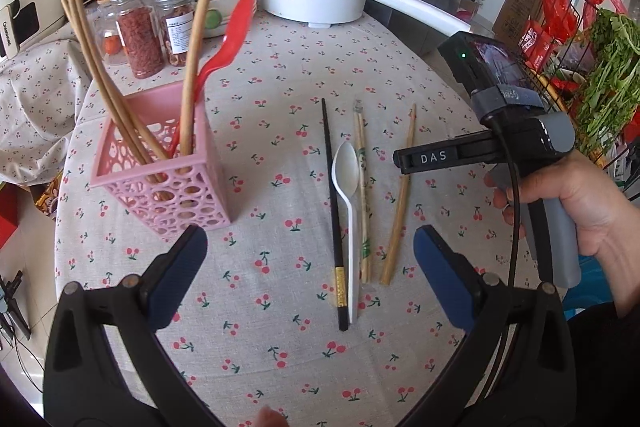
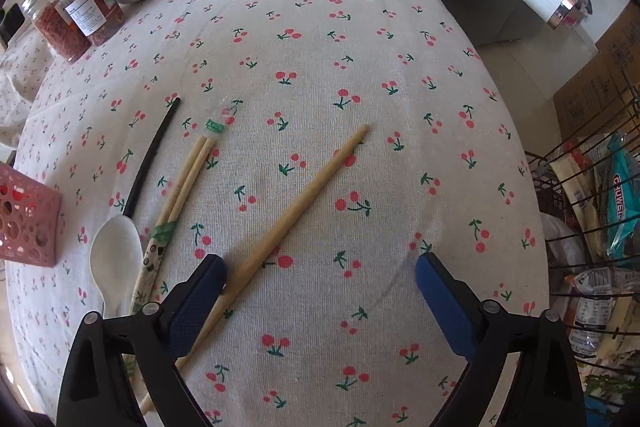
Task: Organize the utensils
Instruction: 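Move both tools back toward the wrapped chopsticks and white spoon, then grasp the loose wooden chopstick with the right tool while the left grasps the paper-wrapped chopsticks, then lower the wrapped chopsticks into the pink basket with the left tool while the right carries its chopstick, then lower the wooden chopstick into the pink basket and open the right tool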
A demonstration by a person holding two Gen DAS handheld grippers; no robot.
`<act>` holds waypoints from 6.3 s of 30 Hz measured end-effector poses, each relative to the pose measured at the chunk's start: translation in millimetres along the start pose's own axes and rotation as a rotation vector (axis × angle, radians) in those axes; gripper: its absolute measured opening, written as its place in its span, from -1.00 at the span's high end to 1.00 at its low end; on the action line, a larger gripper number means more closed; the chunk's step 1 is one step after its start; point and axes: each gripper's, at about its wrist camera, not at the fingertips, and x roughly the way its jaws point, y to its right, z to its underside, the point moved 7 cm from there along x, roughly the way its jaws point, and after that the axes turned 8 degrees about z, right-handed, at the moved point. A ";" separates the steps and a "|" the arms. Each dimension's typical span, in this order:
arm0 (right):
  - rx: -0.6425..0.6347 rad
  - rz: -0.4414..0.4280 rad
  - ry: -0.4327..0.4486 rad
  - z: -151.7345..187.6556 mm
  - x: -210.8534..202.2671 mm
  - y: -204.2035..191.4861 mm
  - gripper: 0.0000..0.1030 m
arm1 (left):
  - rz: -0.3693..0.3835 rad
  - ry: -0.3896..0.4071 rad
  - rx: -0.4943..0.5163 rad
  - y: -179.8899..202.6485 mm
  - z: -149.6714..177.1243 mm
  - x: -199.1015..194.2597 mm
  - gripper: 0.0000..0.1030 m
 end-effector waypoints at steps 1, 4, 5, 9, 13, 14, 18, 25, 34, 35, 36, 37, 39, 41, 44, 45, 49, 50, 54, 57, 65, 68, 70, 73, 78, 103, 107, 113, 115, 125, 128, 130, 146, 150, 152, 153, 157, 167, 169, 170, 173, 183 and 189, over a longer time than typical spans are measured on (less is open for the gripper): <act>-0.006 -0.003 0.007 3.3 -3.4 3.8 -0.56 | 0.000 -0.002 0.005 3.7 -2.6 2.1 -0.99; -0.040 -0.021 0.033 8.3 -7.8 14.2 -0.08 | -0.005 -0.009 0.016 13.8 -9.2 9.3 -0.99; -0.039 -0.025 0.039 9.1 -8.1 18.7 0.17 | -0.010 -0.012 0.021 17.1 -11.6 11.9 -0.99; 0.003 -0.066 0.034 13.3 -7.5 45.6 0.73 | -0.019 -0.054 0.043 34.7 -21.2 26.9 -0.99; 0.051 -0.120 0.015 14.0 -6.2 59.4 0.81 | -0.008 -0.109 0.038 50.2 -34.5 45.7 -0.99; 0.059 -0.126 0.015 13.0 -6.6 61.7 0.84 | -0.007 -0.122 0.022 50.6 -39.7 51.3 -0.99; 0.098 -0.161 0.018 8.3 -12.2 69.1 0.88 | 0.007 -0.206 -0.066 46.8 -55.7 81.4 -0.78; 0.162 -0.233 0.027 6.1 -25.5 72.7 0.88 | -0.043 -0.332 -0.069 29.7 -61.8 136.7 0.14; 0.186 -0.275 0.007 8.1 -24.8 77.7 0.88 | -0.083 -0.336 -0.035 28.1 -74.5 149.8 0.38; 0.187 -0.275 0.004 8.1 -24.2 77.9 0.88 | -0.081 -0.339 -0.028 29.7 -77.0 149.3 0.38; 0.187 -0.276 0.003 8.1 -23.9 78.0 0.88 | -0.074 -0.342 -0.026 31.8 -78.5 147.8 0.38; 0.187 -0.276 0.002 7.8 -23.3 77.6 0.88 | -0.064 -0.345 -0.023 31.5 -82.1 150.0 0.38; 0.189 -0.276 0.000 7.0 -22.0 76.3 0.88 | -0.063 -0.361 0.000 36.0 -82.4 151.3 0.38; 0.191 -0.277 -0.004 7.0 -21.0 74.8 0.88 | -0.083 -0.387 0.018 36.8 -81.4 158.0 0.38; 0.187 -0.277 -0.009 7.3 -19.4 72.6 0.88 | -0.114 -0.426 0.005 35.7 -77.5 170.5 0.43; 0.184 -0.276 -0.010 7.4 -19.0 71.8 0.88 | -0.110 -0.409 0.000 36.9 -79.9 172.1 0.48; 0.184 -0.274 -0.007 6.0 -18.6 70.5 0.88 | -0.088 -0.422 0.001 41.7 -79.3 177.4 0.80; 0.185 -0.275 -0.002 5.1 -19.3 70.2 0.88 | -0.095 -0.419 0.010 42.9 -79.5 178.0 0.80; 0.184 -0.281 0.038 1.8 -30.1 67.9 0.88 | -0.103 -0.354 0.036 47.0 -80.9 165.4 0.85; 0.179 -0.279 0.067 1.6 -39.2 66.5 0.88 | -0.089 -0.301 0.059 57.1 -82.7 148.2 0.89; 0.137 -0.286 0.163 5.9 -77.6 52.8 0.88 | -0.017 -0.145 0.101 66.5 -85.0 82.7 0.89; 0.118 -0.296 0.211 8.0 -97.2 45.6 0.88 | 0.015 -0.095 0.111 67.5 -79.8 57.7 0.89; 0.105 -0.298 0.237 10.1 -107.8 40.5 0.88 | 0.038 -0.060 0.111 67.4 -78.1 45.1 0.89; 0.085 -0.305 0.264 14.2 -120.0 33.3 0.88 | 0.061 -0.012 0.116 68.5 -76.0 25.8 0.89; 0.096 -0.321 0.272 15.7 -124.5 36.4 0.88 | 0.101 0.052 0.117 67.0 -70.4 -6.1 0.89; 0.050 -0.380 0.568 -15.5 -204.4 -5.2 0.89 | 0.093 0.648 -0.035 -28.5 -87.1 -145.3 0.89; 0.036 -0.383 0.623 -19.6 -225.5 -14.7 0.89 | 0.057 0.710 -0.072 -45.2 -90.0 -147.1 0.89; 0.004 -0.391 0.577 -13.2 -233.6 -32.2 0.89 | -0.029 0.800 -0.095 -64.9 -93.3 -146.9 0.89; -0.011 -0.389 0.578 -10.4 -235.7 -36.1 0.89 | -0.062 0.821 -0.091 -67.7 -95.9 -143.8 0.89; -0.023 -0.397 0.589 -2.8 -242.5 -41.5 0.90 | -0.224 0.893 -0.075 -83.2 -108.4 -126.0 0.89; -0.028 -0.402 0.595 -2.1 -245.2 -45.5 0.90 | -0.236 0.892 -0.070 -85.0 -110.7 -117.3 0.89; -0.034 -0.405 0.597 -1.4 -246.9 -49.2 0.90 | -0.245 0.869 -0.061 -86.5 -109.6 -107.9 0.89; -0.065 -0.462 0.652 0.7 -279.1 -82.3 0.89 | -0.082 0.570 -0.166 -92.9 -52.0 -99.6 0.00; -0.059 -0.484 0.679 -3.8 -288.6 -94.1 0.90 | -0.035 0.473 -0.216 -105.9 -35.0 -104.9 -0.38; -0.051 -0.499 0.688 -6.3 -291.8 -100.8 0.90 | -0.040 0.444 -0.229 -112.0 -26.0 -107.7 -0.48; -0.047 -0.507 0.694 -7.7 -293.8 -104.1 0.90 | -0.045 0.425 -0.231 -114.7 -21.7 -107.6 -0.55; -0.023 -0.534 0.721 -14.3 -300.7 -117.2 0.90 | -0.048 0.331 -0.240 -122.9 -6.4 -99.9 -0.60; 0.050 -0.557 0.735 -36.6 -282.2 -144.7 0.90 | -0.026 0.233 -0.236 -127.8 12.5 -91.5 -0.60; 0.053 -0.553 0.723 -40.0 -273.6 -150.1 0.90 | -0.021 0.225 -0.233 -126.5 13.4 -90.4 -0.60; 0.057 -0.554 0.717 -41.0 -269.3 -151.9 0.90 | -0.019 0.222 -0.232 -126.0 13.8 -89.8 -0.60; 0.061 -0.559 0.701 -44.3 -258.8 -156.1 0.90 | -0.014 0.214 -0.231 -125.6 14.2 -88.2 -0.60; 0.064 -0.576 0.653 -38.6 -254.5 -137.9 0.81 | -0.011 0.188 -0.226 -117.9 11.5 -81.4 -0.61; 0.077 -0.553 0.672 -27.7 -265.1 -102.7 -0.13 | -0.007 0.178 -0.223 -109.1 9.1 -78.8 -0.65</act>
